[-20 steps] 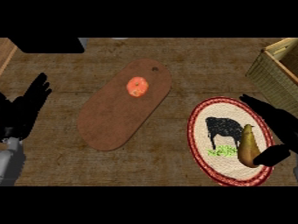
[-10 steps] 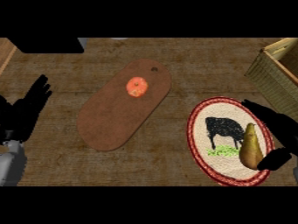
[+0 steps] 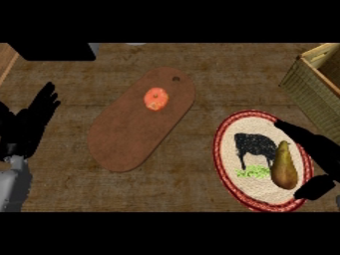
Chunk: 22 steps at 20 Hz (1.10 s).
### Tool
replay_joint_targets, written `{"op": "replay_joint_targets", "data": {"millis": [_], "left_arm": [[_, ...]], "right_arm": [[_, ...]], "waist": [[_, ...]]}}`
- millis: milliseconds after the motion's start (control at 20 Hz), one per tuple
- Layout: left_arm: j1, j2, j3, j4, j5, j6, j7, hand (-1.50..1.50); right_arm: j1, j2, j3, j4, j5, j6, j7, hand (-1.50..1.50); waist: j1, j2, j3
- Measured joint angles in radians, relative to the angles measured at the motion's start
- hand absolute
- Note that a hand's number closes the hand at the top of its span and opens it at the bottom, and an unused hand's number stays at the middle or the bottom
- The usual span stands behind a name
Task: Pick the pear from the placemat and place it in the basket
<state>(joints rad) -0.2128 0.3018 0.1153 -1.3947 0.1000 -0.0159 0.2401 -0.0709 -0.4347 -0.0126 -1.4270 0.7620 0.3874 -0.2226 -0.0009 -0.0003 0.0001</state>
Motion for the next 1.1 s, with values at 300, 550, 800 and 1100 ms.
{"op": "replay_joint_targets", "data": {"millis": [300, 550, 800, 1100], "left_arm": [[0.006, -0.021, 0.007, -0.003, -0.021, -0.009, -0.011, 0.0], [-0.003, -0.015, 0.037, 0.026, -0.022, -0.035, -0.028, 0.0], [-0.007, -0.016, 0.043, -0.004, -0.021, -0.038, 0.004, 0.0], [-0.004, -0.033, 0.045, 0.022, -0.04, -0.041, -0.025, 0.0]], "right_arm": [[0.022, 0.025, 0.011, -0.008, 0.075, -0.034, 0.01, -1.5], [0.011, 0.037, 0.007, 0.037, 0.13, -0.062, 0.0, -1.5], [0.002, 0.036, 0.05, 0.096, 0.216, -0.117, -0.03, 1.5], [-0.025, 0.046, 0.067, 0.138, 0.284, -0.153, -0.051, 1.5]], "waist": [[0.0, 0.0, 0.0], [0.0, 0.0, 0.0], [0.002, -0.001, -0.003], [0.001, -0.005, -0.008]]}}
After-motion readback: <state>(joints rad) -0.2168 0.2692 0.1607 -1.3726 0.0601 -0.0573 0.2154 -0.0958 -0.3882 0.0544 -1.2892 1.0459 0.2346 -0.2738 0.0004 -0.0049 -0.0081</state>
